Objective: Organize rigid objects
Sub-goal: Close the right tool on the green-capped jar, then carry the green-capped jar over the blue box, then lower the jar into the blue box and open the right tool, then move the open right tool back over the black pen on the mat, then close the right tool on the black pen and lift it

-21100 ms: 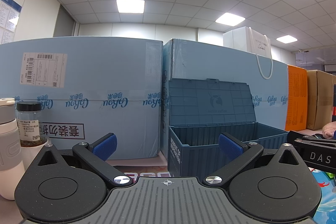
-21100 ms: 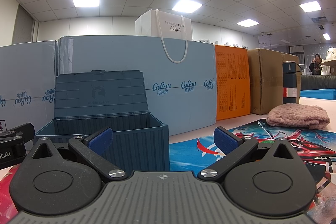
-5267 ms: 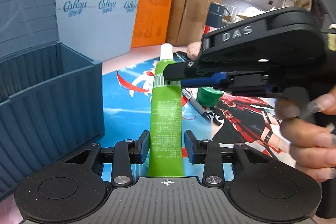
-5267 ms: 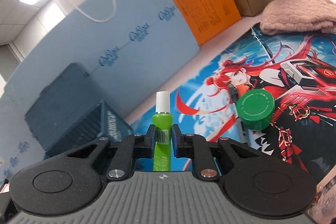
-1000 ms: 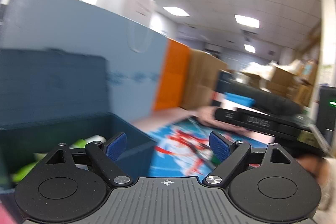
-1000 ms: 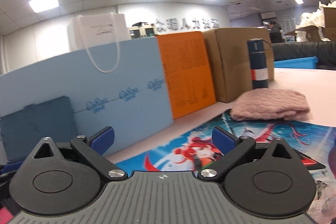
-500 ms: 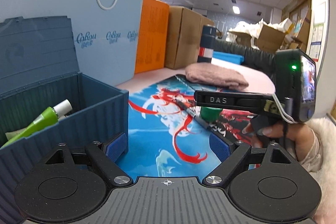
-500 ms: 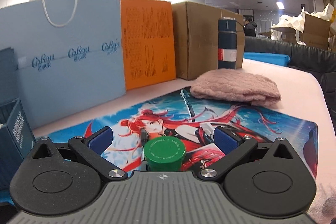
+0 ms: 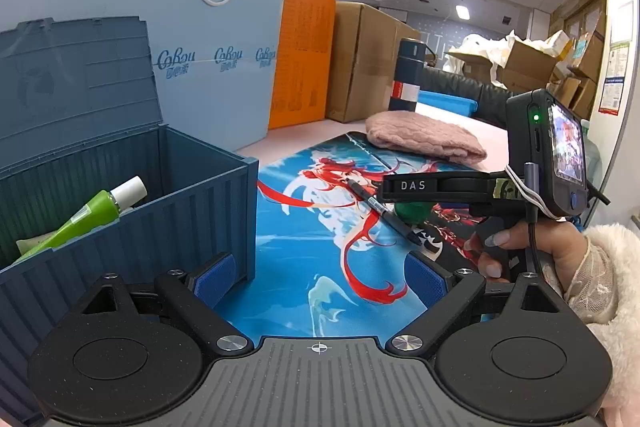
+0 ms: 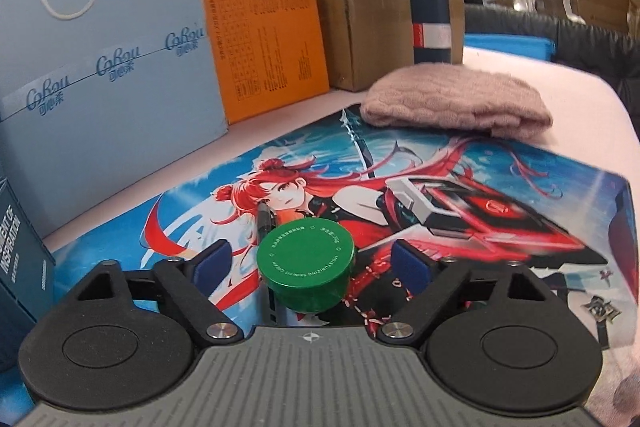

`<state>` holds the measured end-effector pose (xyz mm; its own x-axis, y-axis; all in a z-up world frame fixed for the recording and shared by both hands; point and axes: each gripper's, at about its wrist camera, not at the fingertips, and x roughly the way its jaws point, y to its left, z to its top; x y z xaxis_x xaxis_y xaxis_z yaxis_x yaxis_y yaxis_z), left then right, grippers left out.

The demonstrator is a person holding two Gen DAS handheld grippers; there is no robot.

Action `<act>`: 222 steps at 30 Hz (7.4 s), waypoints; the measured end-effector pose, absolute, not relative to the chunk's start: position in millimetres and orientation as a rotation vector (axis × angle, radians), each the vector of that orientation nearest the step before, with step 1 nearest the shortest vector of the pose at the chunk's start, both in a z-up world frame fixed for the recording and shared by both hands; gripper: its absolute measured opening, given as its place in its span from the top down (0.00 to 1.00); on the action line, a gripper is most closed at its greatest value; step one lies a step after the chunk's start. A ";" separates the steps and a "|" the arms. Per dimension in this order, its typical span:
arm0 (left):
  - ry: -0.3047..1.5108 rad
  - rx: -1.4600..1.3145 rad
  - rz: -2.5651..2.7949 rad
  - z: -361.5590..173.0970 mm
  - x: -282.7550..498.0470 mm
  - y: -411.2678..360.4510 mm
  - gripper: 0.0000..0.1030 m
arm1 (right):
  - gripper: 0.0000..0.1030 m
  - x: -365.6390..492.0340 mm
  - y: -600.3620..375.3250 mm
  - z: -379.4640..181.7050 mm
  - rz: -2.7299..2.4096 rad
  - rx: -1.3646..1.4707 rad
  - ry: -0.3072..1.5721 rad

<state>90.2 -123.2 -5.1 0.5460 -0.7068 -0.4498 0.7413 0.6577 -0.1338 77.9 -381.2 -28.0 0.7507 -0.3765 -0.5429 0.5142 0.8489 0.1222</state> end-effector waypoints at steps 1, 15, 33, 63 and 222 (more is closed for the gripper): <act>0.500 0.074 -0.860 -5.1 90.2 -122.8 0.09 | 0.35 77.9 -382.5 -28.7 -0.500 0.283 0.536; 0.484 0.021 -0.857 4.1 92.8 -113.4 0.09 | 0.56 62.2 -388.7 -25.4 -0.501 0.400 0.472; 0.328 -0.191 -0.781 57.1 84.0 -67.4 0.09 | 0.56 39.1 -315.9 45.5 -0.182 0.367 0.285; 0.338 -0.529 -0.455 65.6 120.2 47.5 0.04 | 0.56 129.5 -148.0 42.8 0.255 0.305 0.412; 0.587 0.105 -0.999 3.6 120.3 -233.0 0.93 | 0.20 5.9 -453.1 -36.8 -0.078 0.930 0.231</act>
<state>120.3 -233.0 3.6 0.4008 -0.7610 -0.5101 0.8158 0.5498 -0.1792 5.9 -453.1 -36.8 0.9724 0.0333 -0.2308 0.1657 0.5973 0.7847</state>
